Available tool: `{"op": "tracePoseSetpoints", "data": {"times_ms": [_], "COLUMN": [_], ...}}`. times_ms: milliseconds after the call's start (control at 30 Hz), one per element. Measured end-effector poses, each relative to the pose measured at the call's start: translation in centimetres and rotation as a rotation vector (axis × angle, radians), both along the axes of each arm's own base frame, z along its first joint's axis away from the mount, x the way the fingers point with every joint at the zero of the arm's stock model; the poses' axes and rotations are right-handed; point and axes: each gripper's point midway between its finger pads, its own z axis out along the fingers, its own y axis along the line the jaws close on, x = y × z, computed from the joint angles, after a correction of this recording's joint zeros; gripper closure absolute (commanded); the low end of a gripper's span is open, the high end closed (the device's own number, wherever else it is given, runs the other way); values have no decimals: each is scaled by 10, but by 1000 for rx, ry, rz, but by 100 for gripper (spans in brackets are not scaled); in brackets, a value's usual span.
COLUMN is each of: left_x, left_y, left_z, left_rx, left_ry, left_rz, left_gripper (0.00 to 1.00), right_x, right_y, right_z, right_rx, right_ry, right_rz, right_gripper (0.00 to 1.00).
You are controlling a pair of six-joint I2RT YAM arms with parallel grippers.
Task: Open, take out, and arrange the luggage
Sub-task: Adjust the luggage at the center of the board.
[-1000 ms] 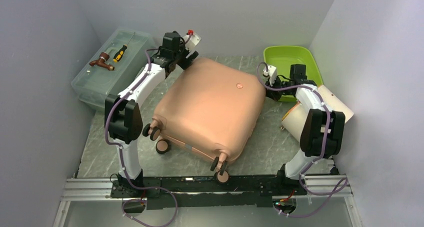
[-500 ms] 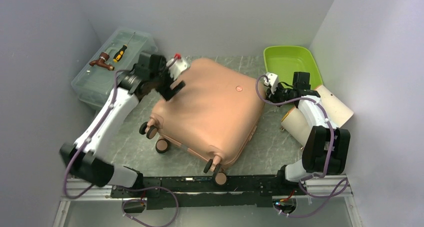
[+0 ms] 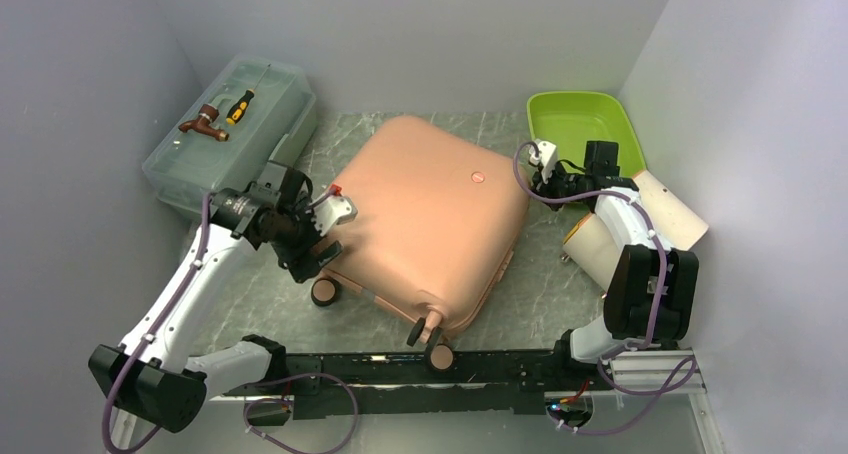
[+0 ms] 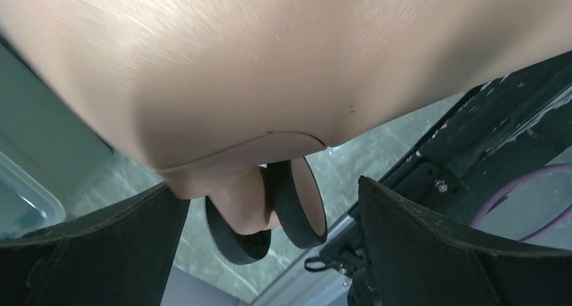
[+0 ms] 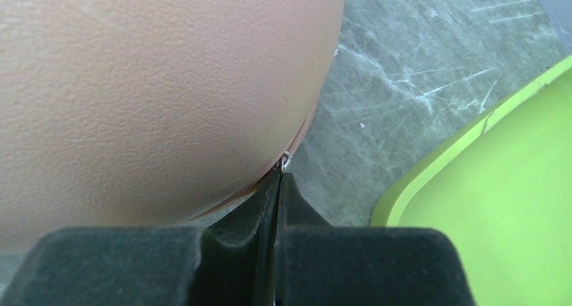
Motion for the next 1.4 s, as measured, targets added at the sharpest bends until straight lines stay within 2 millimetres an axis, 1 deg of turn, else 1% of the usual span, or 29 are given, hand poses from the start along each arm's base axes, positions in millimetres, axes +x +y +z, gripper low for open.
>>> {"op": "tracePoseSetpoints", "data": {"times_ms": [100,167,233,267,333,400,500,700,933,1067,1167,1233,1267,1333,1400], "left_x": [-5,-3,1,4,16,21,32,86,159,210,248,261,265,269,269], "left_y": [16,31,42,45,48,50,56,82,97,102,98,93,89,83,82], "left_z": [-19,-32,-40,-43,-43,-44,-44,-36,-23,-13,-9,-9,-10,-10,-9], "left_rx": [80,154,204,219,225,218,199,238,290,290,250,214,196,179,174], "left_ry": [30,22,8,-5,-45,-49,-22,-24,-121,-205,-277,-308,-319,-339,-355], "left_rz": [35,73,101,113,131,143,175,246,289,327,355,360,357,349,348], "left_gripper": [0,2,5,7,13,21,26,27,27,27,27,27,27,27,27], "right_x": [0,0,0,0,0,-1,-6,-28,-62,-91,-116,-129,-132,-133,-129], "right_y": [1,2,3,3,4,6,11,21,35,55,75,87,90,91,89], "right_z": [0,0,0,0,0,1,3,3,3,1,1,1,1,0,0], "right_rx": [4,-1,-13,-22,-47,-70,-105,-128,-146,-128,-98,-63,-50,-31,-19], "right_ry": [6,5,5,4,-4,-14,-22,-9,6,12,16,23,25,24,33], "right_rz": [-3,-2,1,6,22,46,89,184,305,387,454,463,449,395,332], "right_gripper": [100,100,100,100,100,100,100,100,100,100,100,100,100,100,100]}}
